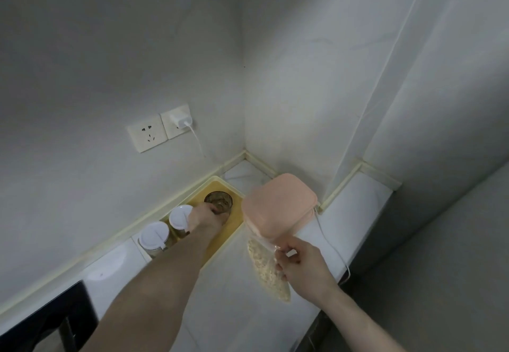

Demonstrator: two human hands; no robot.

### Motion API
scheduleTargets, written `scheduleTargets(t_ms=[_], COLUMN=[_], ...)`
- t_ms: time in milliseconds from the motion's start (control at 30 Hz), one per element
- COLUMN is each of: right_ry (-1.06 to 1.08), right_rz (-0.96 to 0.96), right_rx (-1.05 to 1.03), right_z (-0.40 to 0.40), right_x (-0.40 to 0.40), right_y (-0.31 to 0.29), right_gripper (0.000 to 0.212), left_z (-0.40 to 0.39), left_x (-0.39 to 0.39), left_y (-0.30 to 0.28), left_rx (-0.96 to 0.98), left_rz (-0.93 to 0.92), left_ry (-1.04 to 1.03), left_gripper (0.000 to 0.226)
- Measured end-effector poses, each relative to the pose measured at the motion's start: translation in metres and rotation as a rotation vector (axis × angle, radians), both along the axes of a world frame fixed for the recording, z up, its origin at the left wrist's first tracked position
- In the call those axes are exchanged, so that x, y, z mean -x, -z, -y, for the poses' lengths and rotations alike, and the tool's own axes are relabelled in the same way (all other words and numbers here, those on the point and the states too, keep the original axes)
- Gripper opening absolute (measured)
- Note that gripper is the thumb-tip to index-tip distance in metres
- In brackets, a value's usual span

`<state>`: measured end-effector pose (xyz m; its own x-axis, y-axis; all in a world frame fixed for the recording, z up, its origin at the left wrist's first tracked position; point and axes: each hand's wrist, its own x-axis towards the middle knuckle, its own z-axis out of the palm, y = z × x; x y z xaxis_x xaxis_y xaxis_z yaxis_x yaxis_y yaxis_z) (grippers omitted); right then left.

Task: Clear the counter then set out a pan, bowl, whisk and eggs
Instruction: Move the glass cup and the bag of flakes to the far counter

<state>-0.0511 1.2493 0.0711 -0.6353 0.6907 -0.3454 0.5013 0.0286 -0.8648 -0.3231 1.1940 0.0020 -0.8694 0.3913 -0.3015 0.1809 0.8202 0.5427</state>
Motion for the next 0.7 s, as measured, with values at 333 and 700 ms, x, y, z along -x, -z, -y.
scheduleTargets(t_ms=[333,700], right_ry=[0.025,0.17], right_rz=[-0.064,-0.148], right_rx=[-0.016,-0.012], right_z=[0.005,0.025], right_x=[0.02,0.064], right_y=[0.014,0.021], right_gripper=[0.022,0.022], left_z=[-0.002,0.017], left_x=[0.009,0.012], left_y=[0.012,-0.04], left_rx=[0.115,0.258], left_rz=[-0.022,-0.144], left_ry=[0.061,0.275], left_gripper=[0.039,0.027])
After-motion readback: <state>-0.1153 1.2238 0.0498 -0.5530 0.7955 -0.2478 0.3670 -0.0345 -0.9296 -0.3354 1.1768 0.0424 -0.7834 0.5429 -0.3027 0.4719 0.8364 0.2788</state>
